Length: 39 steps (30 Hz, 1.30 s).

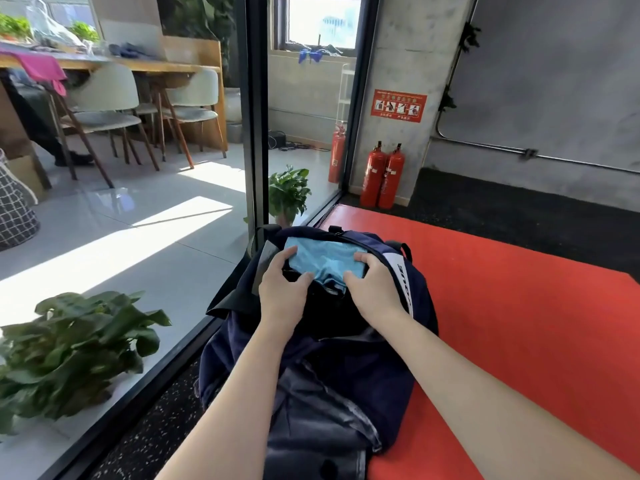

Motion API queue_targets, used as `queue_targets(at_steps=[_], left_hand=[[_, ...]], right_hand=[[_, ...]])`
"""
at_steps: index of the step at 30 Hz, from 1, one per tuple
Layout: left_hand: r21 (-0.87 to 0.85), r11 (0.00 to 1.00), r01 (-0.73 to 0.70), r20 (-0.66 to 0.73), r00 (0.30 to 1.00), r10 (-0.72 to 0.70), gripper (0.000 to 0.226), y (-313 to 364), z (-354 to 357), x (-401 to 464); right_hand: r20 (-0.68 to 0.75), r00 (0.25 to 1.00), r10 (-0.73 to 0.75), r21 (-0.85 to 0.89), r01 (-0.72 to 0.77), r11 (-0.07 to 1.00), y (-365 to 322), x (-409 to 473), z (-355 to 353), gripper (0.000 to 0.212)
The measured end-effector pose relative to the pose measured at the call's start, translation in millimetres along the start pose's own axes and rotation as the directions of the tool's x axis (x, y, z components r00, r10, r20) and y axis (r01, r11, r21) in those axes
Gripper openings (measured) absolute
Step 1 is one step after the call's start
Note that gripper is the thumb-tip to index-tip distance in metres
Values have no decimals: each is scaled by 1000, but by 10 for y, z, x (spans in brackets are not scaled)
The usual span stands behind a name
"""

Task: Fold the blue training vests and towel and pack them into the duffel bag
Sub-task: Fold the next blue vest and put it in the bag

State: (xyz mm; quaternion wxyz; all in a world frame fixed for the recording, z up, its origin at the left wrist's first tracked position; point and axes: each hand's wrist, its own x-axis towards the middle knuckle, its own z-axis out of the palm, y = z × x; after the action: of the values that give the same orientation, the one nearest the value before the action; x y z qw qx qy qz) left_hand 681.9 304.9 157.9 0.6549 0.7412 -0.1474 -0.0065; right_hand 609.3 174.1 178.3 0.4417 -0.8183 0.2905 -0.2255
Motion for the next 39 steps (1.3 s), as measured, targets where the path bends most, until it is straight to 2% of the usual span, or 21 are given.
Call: queue_targets(at_steps=[4,7,9,12,16,24,30,34,39], left_hand=[[80,997,-21,-8,1000,21,40,-166,108,111],[211,977,24,63,997,-38,35,-304,160,162],[290,956,46,110,991,-81,35,-381,183,184],[320,946,53,75,994,-81,34,-385,200,203],[348,937,19,31,999,-32,32,-278,163,102],[423,880,-218,86,976,200,28,36,99,-421],[356,864,-357,147,934,326,25,253,262,-962],[261,861,-436,222,895,386,24,462,630,-1439],[108,817,-567,363,787,498,27,630,1207,-2170]], right_hand=[[110,991,77,-150,-61,987,60,56,47,46],[148,979,137,-239,-99,966,99,61,17,42],[172,976,134,-272,-84,959,105,42,4,47],[196,975,101,-285,-42,958,103,-13,11,55],[203,979,32,-269,24,963,58,-184,-23,55],[241,961,-135,-156,176,972,12,-735,-304,48],[170,968,-187,4,189,982,224,-1218,-818,33],[90,985,-151,24,149,989,538,-1557,-1360,29],[-68,996,-51,23,53,998,1102,-2027,-2144,25]])
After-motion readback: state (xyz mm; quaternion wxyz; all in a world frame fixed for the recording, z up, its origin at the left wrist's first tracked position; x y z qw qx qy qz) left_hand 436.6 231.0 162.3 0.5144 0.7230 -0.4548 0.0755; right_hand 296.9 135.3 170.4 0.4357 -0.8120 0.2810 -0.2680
